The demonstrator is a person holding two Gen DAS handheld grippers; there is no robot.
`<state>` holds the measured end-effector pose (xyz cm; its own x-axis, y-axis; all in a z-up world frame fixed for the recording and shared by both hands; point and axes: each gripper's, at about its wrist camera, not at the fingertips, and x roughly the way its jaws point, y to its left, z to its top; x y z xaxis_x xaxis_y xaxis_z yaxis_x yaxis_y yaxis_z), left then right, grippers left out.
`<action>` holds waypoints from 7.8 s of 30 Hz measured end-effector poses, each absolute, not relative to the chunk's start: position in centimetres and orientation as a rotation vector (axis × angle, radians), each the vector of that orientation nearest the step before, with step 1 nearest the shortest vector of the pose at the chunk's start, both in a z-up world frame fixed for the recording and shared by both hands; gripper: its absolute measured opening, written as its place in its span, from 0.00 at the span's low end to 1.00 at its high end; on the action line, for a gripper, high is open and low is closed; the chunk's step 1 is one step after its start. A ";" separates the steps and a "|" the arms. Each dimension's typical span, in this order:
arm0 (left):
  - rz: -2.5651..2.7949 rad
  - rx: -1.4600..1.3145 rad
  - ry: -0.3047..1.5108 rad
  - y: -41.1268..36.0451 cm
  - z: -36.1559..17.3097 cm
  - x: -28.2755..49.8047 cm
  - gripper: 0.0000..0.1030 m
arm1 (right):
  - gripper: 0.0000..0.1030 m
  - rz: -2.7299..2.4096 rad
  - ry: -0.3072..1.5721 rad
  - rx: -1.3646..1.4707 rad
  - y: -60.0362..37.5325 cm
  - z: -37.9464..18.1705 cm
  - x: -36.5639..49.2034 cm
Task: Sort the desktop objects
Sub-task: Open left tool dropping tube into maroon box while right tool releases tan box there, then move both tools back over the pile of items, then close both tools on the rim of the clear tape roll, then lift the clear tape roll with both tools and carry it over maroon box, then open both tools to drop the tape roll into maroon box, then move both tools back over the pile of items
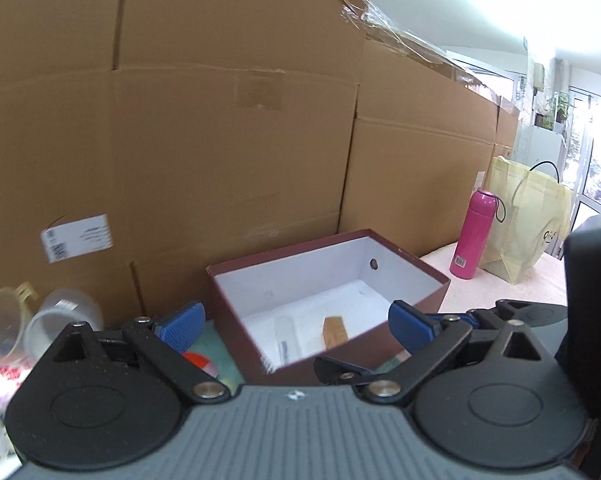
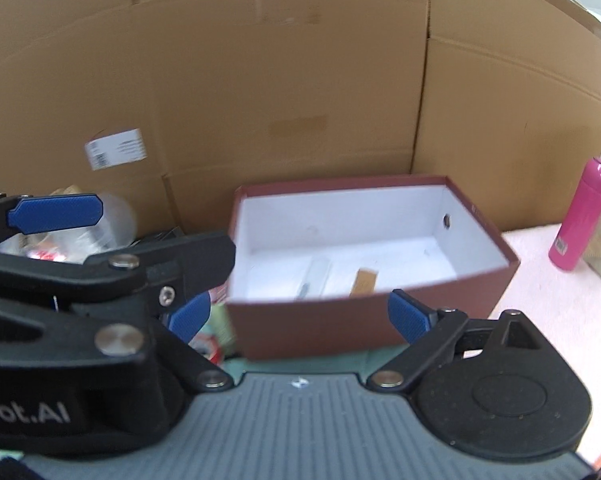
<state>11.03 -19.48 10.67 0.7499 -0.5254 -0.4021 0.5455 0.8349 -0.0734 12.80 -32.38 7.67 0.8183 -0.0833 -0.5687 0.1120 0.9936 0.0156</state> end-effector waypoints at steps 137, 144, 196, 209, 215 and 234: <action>-0.615 -0.105 0.885 -8.0 -2.3 6.2 0.13 | 0.21 0.109 0.709 0.178 -26.5 -0.8 -1.8; -0.611 -0.062 0.857 -9.9 -2.5 6.8 0.26 | 0.23 0.075 0.717 0.206 -28.0 -2.2 -0.9; -0.561 0.112 0.703 -28.8 2.2 30.1 0.12 | 0.09 -0.112 0.654 0.187 -42.4 1.5 25.7; -0.564 0.001 0.487 -25.2 6.3 26.1 0.94 | 0.69 -0.212 0.562 0.262 -44.1 2.5 22.2; -0.569 0.089 0.348 -25.2 7.3 22.2 0.99 | 0.99 -0.185 0.500 0.190 -43.2 3.2 19.5; -0.594 0.092 0.348 -23.4 9.3 12.0 0.99 | 0.99 -0.193 0.513 0.082 -38.3 6.0 10.9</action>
<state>11.98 -23.42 9.35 0.7723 -0.5320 -0.3473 0.5629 0.8264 -0.0143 10.90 -38.31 5.99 0.8536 -0.1627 -0.4948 0.2037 0.9786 0.0296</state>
